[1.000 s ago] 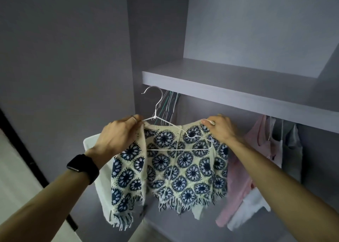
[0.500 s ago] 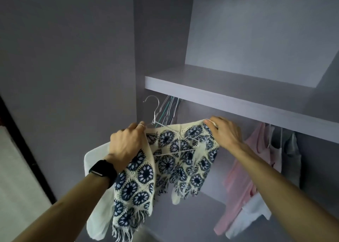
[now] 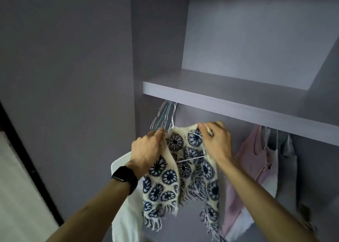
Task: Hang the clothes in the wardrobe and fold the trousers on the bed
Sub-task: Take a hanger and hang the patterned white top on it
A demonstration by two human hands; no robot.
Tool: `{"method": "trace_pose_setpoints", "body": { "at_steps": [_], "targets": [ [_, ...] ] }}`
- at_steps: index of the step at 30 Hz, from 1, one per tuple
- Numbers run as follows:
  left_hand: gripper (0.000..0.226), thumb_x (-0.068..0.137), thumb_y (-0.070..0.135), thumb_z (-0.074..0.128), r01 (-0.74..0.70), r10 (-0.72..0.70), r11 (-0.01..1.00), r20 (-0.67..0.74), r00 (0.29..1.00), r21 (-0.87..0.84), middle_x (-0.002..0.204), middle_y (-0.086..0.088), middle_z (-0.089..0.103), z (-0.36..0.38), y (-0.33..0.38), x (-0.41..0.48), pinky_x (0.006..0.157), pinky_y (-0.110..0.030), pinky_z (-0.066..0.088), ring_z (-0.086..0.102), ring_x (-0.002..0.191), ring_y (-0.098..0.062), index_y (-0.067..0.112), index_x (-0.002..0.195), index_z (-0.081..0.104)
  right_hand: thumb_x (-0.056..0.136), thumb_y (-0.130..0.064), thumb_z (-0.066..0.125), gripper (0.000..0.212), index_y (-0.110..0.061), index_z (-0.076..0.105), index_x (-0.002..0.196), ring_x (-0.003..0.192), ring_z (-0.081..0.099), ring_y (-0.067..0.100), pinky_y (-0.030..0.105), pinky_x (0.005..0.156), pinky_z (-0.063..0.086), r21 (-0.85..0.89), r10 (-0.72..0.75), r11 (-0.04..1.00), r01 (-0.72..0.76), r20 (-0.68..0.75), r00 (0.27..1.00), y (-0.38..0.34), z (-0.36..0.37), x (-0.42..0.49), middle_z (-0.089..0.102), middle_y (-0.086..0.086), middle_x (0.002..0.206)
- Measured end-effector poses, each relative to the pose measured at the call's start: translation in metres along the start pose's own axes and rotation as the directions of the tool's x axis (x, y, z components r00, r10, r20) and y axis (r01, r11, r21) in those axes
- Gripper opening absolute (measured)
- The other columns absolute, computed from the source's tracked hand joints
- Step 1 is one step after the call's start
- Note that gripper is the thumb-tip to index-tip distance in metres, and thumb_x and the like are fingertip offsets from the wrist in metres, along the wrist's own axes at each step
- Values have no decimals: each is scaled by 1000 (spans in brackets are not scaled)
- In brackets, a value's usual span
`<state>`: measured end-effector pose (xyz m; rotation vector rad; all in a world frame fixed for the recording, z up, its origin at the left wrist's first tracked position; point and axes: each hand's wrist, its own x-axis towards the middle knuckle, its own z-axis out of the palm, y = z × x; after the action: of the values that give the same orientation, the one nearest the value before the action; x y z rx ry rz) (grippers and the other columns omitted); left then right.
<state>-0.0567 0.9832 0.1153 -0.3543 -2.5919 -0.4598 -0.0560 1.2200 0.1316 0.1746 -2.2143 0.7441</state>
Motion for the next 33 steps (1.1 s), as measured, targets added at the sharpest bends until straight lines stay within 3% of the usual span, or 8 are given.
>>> {"method": "trace_pose_setpoints", "body": {
  "at_steps": [7, 11, 13, 16, 20, 22, 25, 33],
  "targets": [
    [30, 104, 22, 41, 109, -108, 988, -13, 994, 112, 121, 2, 59, -4, -26, 10, 69, -41, 51, 67, 86, -40, 30, 132, 42, 94, -27, 71, 12, -21, 75, 102, 55, 56, 2, 8, 50, 37, 115, 130, 982, -149, 156, 979, -9, 10, -103, 64, -15, 72],
    [45, 102, 19, 39, -81, 54, 967, 120, 991, 242, 125, 1, 52, 19, 18, -8, 62, -37, 43, 70, 90, -37, 27, 146, 31, 98, -24, 65, 10, -19, 72, 96, 66, 58, 0, 12, 60, 40, 233, 185, 954, -189, 38, 982, -39, 31, -83, 65, -14, 76],
    [38, 103, 24, 41, -69, 58, 984, 68, 996, 166, 122, 2, 56, 21, 21, -11, 61, -38, 44, 70, 88, -38, 29, 140, 38, 99, -27, 61, 14, -17, 71, 97, 70, 61, 7, 24, 66, 50, 148, 95, 980, -133, 238, 967, -39, 36, -79, 70, -7, 82],
    [23, 103, 37, 43, -103, 102, 995, -69, 992, -11, 112, 2, 64, 15, -5, -13, 60, -42, 51, 69, 79, -39, 34, 125, 47, 99, -42, 60, 30, -16, 72, 89, 64, 66, 22, 34, 68, 53, 44, 55, 993, -107, 639, 768, -16, 24, -91, 71, 1, 74],
    [20, 102, 48, 38, -258, 225, 959, -237, 945, -117, 93, 7, 65, 5, -27, -11, 52, -32, 45, 67, 68, -31, 34, 108, 51, 90, -47, 70, 34, -25, 69, 116, 79, 66, 15, 32, 79, 54, 4, 76, 997, -78, 147, 986, 21, -7, -56, 68, -6, 109],
    [19, 103, 47, 39, -280, 242, 951, -249, 938, -131, 92, 9, 65, 1, -26, -6, 53, -27, 41, 65, 68, -27, 34, 106, 53, 93, -52, 65, 42, -30, 62, 129, 75, 61, 11, 31, 82, 52, 14, 33, 999, -41, 382, 924, 23, -8, -21, 64, -11, 114],
    [28, 103, 48, 42, -224, 183, 955, -210, 960, -193, 97, 10, 68, -1, -30, -4, 60, -27, 43, 64, 79, -19, 32, 111, 63, 100, -46, 55, 26, -25, 71, 100, 58, 57, 17, 35, 67, 52, -11, -18, 999, 32, 623, 782, 18, 6, -4, 66, -6, 72],
    [17, 99, 36, 62, 102, -275, 777, -190, 942, -621, 80, 16, 70, -17, -46, -13, 75, -30, 49, 67, 82, -12, 45, 85, 67, 104, -35, 50, 24, -15, 60, 111, 70, 62, 21, 31, 64, 49, 24, -238, 968, 249, 399, 886, 19, 32, -10, 70, 3, 91]
  ]
}}
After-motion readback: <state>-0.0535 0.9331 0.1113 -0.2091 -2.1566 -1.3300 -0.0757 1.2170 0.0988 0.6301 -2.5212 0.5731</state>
